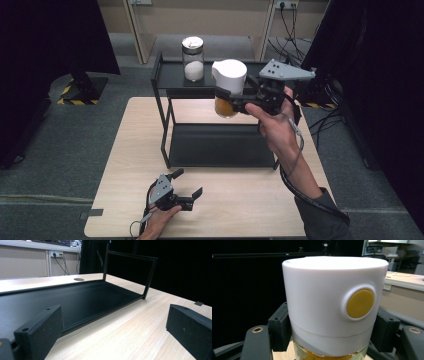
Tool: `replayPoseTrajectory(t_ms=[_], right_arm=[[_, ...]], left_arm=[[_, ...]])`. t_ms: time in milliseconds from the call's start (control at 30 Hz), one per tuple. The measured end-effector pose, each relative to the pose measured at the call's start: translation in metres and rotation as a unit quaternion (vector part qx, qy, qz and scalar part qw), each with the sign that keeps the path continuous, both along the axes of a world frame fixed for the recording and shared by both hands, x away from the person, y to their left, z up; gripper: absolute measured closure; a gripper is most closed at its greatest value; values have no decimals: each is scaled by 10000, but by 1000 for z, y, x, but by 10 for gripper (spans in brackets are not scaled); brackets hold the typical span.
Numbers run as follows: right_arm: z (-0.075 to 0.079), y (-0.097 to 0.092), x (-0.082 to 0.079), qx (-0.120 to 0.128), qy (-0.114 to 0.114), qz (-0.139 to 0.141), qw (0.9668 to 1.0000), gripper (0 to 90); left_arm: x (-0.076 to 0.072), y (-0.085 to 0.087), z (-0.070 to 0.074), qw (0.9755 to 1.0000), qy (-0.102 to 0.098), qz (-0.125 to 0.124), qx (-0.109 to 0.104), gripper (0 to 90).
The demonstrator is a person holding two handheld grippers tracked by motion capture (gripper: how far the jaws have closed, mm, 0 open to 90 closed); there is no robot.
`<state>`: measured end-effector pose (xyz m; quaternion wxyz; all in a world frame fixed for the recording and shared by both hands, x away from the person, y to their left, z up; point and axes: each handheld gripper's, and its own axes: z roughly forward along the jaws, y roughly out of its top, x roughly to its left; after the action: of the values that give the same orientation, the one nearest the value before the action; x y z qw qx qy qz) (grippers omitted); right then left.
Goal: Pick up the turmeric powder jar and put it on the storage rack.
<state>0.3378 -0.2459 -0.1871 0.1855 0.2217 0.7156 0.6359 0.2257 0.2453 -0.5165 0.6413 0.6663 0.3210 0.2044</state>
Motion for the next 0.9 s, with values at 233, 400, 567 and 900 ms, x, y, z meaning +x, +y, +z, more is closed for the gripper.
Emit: replayPoseTrajectory(t_ms=[233, 400, 567, 900], right_arm=[[22, 12, 14, -37, 41, -229, 9997, 309], [30, 23, 22, -127, 44, -415, 9990, 309], [34, 33, 33, -184, 83, -624, 9978, 309], [31, 47, 56, -182, 213, -1082, 9937, 309]], left_arm=[[0, 0, 0, 10000, -1, -11, 10, 5], [-1, -1, 0, 10000, 6, -18, -7, 5], [-1, 0, 0, 10000, -13, -28, 29, 5], [-1, 0, 0, 10000, -26, -32, 15, 6]])
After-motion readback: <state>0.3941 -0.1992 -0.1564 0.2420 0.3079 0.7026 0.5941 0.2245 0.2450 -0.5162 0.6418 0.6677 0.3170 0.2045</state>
